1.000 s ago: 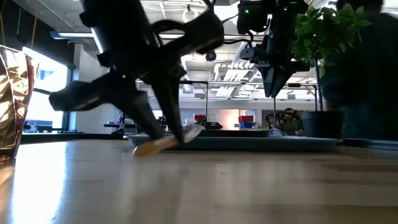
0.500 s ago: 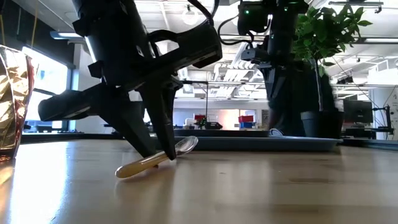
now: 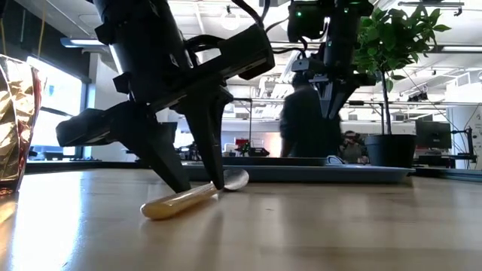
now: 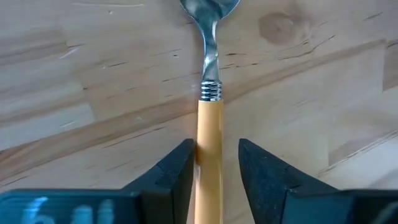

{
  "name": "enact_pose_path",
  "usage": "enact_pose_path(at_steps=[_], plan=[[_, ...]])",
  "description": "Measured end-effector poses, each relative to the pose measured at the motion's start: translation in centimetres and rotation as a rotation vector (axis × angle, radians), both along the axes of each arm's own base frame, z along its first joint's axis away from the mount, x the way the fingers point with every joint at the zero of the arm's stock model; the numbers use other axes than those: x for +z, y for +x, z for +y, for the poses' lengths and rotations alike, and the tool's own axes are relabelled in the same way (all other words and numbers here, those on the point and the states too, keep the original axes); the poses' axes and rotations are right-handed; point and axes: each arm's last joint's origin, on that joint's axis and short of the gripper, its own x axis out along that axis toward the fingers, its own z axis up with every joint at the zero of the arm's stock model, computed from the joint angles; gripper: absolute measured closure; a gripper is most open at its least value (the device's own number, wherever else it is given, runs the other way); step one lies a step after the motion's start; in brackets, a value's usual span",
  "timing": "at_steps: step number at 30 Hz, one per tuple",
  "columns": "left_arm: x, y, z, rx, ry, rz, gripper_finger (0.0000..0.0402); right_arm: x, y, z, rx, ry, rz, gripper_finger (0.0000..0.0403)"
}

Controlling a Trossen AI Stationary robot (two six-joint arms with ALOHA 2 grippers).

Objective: Pick and place plate/cup/fork/spoon on tray
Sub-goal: Put the orange spoon on the blue tray

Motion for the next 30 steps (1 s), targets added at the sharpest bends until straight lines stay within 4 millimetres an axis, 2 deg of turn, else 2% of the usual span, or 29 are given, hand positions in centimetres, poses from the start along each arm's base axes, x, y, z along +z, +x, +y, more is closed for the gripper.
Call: enact_pose_path(at_steps=[8,16,23,30], plan=[[0.4,0.2,0.7,-0.052,-0.043,0.021,0.0275,0.0,0.0,0.0,0.001,0.0,0.001,0.0331],[2.6,0.2,1.5,-0.086,-0.04,-0.031,0.0275,0.0,-0.1,0.0,0.0,0.002,0.006,0.0331],[5.5,-0.4,2.5,-0.143,-0.012,-0.071,0.0275,0.0,-0.2,0.2,0.006,0.014,0.021,0.0331],[10.1,-2.1,4.6,-0.246,0.132,-0.138,0.0275,-0.1,0.1,1.8,0.046,0.096,0.01,0.0331]])
